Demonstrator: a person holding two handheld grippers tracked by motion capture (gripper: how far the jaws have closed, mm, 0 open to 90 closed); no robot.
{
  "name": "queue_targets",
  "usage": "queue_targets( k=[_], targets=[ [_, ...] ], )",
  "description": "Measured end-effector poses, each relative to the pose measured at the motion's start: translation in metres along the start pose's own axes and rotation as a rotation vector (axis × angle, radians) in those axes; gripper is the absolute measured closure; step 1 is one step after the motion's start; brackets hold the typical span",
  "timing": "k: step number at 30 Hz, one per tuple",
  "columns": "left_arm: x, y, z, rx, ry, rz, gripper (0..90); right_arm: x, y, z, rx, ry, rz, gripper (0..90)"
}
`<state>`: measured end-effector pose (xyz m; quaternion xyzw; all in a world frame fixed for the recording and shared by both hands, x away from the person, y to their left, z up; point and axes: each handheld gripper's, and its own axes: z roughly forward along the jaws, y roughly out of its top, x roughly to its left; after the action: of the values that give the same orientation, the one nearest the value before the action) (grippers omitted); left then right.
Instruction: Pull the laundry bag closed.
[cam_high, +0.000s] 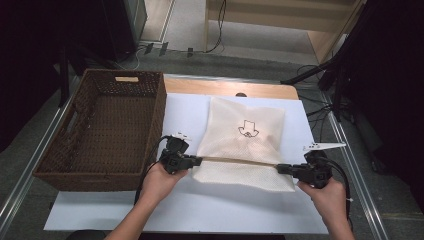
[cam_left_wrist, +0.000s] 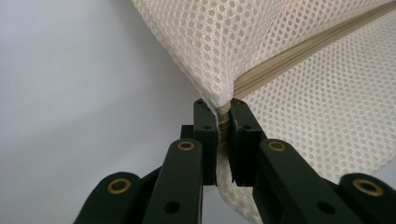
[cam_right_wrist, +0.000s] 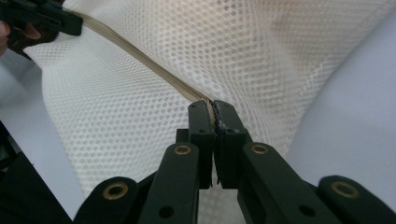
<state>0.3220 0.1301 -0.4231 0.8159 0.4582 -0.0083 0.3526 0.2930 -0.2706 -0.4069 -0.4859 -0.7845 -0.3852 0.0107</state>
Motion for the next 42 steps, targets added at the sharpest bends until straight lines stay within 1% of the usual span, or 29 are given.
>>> queue_targets(
  k=[4, 5, 7, 8, 11, 12, 14, 16, 17, 19, 21, 22, 23, 25, 26, 29, 32, 35, 37, 39, 40, 42],
  targets=[
    [-0.002, -0.001, 0.001, 0.011, 0.002, 0.006, 83.8, -0.005, -0.002, -0.002, 0.001, -0.016, 0.015, 88.1],
    [-0.002, -0.001, 0.001, 0.014, -0.007, 0.009, 83.8, -0.006, -0.002, -0.001, -0.005, -0.012, 0.016, 88.1],
    [-0.002, -0.001, 0.001, 0.018, -0.021, 0.017, 83.7, -0.008, -0.003, 0.0, -0.002, -0.022, 0.022, 88.1],
    [-0.003, -0.001, 0.001, 0.024, -0.026, 0.021, 83.6, -0.01, -0.003, 0.0, 0.0, -0.019, 0.023, 88.0],
    [-0.005, -0.003, 0.001, 0.033, -0.03, 0.033, 83.5, -0.012, -0.004, 0.002, -0.003, -0.029, 0.025, 88.0],
    [-0.006, -0.004, 0.0, 0.03, -0.027, 0.04, 83.6, -0.012, -0.004, 0.003, -0.002, -0.036, 0.022, 87.9],
    [-0.009, -0.01, -0.004, 0.021, -0.042, 0.038, 83.6, -0.012, -0.004, 0.004, -0.003, -0.042, 0.017, 87.9],
    [-0.014, -0.015, -0.008, 0.026, -0.048, 0.051, 83.6, -0.014, -0.004, 0.006, -0.004, -0.041, 0.013, 87.8],
    [-0.017, -0.018, -0.008, 0.023, -0.046, 0.049, 83.6, -0.014, -0.004, 0.007, 0.0, -0.046, 0.012, 87.8],
    [-0.02, -0.022, -0.007, 0.034, -0.044, 0.057, 83.6, -0.016, -0.004, 0.009, 0.007, -0.052, 0.016, 87.8],
    [-0.02, -0.023, -0.005, 0.036, -0.04, 0.063, 83.5, -0.017, -0.004, 0.01, 0.015, -0.051, 0.021, 87.8],
    [-0.019, -0.023, -0.004, 0.025, -0.045, 0.055, 83.4, -0.017, -0.004, 0.01, 0.015, -0.048, 0.02, 87.8],
    [-0.019, -0.024, -0.004, 0.021, -0.049, 0.058, 83.2, -0.017, -0.004, 0.01, 0.012, -0.049, 0.017, 87.7],
    [-0.017, -0.025, -0.004, 0.014, -0.075, 0.061, 82.6, -0.017, -0.004, 0.01, 0.005, -0.057, 0.008, 87.4],
    [-0.016, -0.025, -0.004, 0.012, -0.075, 0.057, 82.2, -0.016, -0.005, 0.01, -0.012, -0.067, -0.004, 87.3],
    [-0.017, -0.025, -0.003, 0.011, -0.075, 0.069, 81.1, -0.018, -0.004, 0.014, 0.001, -0.068, 0.001, 87.2],
    [-0.018, -0.025, -0.002, 0.017, -0.087, 0.068, 80.6, -0.019, -0.005, 0.014, 0.002, -0.074, 0.002, 87.1],
    [-0.021, -0.027, 0.002, 0.039, -0.089, 0.087, 80.6, -0.019, -0.005, 0.014, -0.006, -0.092, -0.005, 87.1],
    [-0.021, -0.027, 0.003, 0.04, -0.098, 0.085, 80.5, -0.019, -0.005, 0.015, -0.008, -0.097, -0.005, 87.1],
    [-0.021, -0.027, 0.003, 0.04, -0.097, 0.088, 80.2, -0.02, -0.004, 0.016, -0.007, -0.106, -0.003, 87.1],
    [-0.021, -0.028, 0.004, 0.04, -0.096, 0.087, 79.6, -0.02, -0.004, 0.016, -0.005, -0.107, -0.002, 86.9],
    [-0.021, -0.029, 0.004, 0.038, -0.094, 0.088, 78.2, -0.021, -0.004, 0.017, -0.002, -0.094, 0.005, 85.2]
  ],
)
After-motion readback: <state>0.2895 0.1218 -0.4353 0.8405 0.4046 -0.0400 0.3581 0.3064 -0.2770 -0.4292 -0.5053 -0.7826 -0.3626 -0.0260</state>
